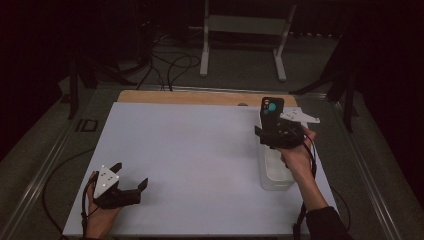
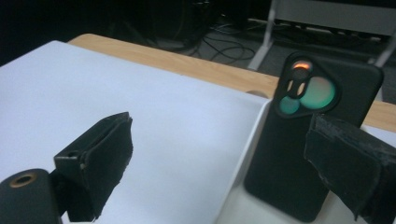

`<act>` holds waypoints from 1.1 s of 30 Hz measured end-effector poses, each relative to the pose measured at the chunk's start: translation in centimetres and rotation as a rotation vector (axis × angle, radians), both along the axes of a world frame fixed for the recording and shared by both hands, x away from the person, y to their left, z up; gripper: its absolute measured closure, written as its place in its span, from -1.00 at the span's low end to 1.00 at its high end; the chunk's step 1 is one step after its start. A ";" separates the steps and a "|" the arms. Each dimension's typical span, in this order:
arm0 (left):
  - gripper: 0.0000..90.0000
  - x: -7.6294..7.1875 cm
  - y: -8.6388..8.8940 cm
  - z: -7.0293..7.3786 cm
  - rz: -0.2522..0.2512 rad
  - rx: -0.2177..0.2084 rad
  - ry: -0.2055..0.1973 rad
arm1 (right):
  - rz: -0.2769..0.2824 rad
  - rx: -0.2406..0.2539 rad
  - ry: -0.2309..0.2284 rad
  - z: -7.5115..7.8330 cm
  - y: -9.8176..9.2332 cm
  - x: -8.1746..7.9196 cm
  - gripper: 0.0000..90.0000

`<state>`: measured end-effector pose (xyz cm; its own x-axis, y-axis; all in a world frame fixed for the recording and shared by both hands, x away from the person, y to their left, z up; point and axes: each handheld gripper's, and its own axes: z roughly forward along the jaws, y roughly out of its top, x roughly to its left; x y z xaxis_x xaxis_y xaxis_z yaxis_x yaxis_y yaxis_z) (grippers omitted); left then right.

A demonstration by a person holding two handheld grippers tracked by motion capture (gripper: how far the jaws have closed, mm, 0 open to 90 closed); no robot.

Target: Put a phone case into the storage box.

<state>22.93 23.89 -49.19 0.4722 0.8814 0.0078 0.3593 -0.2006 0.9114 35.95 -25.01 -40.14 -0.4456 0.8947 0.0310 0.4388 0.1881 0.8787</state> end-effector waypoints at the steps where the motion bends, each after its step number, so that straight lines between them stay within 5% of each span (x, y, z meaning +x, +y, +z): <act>1: -1.00 0.0 0.0 0.0 0.000 0.000 -0.001 | 0.002 -0.002 0.003 -0.1 0.0 -0.6 -0.82; 13: -1.00 -0.1 0.2 0.5 -0.015 -0.014 -0.001 | 0.016 0.066 -0.012 -2.9 -1.4 -6.1 -0.82; 17: -1.00 -0.1 0.0 0.7 -0.023 -0.020 -0.009 | 0.029 0.053 -0.025 -3.9 -1.6 -7.4 -0.82; 26: -1.00 -0.4 0.0 1.1 -0.034 -0.033 -0.027 | 0.091 0.061 -0.091 -5.7 -1.8 -9.9 -0.82; 33: -1.00 -0.5 -0.3 1.1 -0.057 -0.030 -0.038 | 0.108 0.114 -0.150 -6.7 -2.0 -11.6 -0.82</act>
<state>22.42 23.58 -48.05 0.5214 0.8533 0.0010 0.3129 -0.1923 0.9301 24.40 -27.04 -46.86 -0.5462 0.8359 0.0550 0.2840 0.1230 0.9509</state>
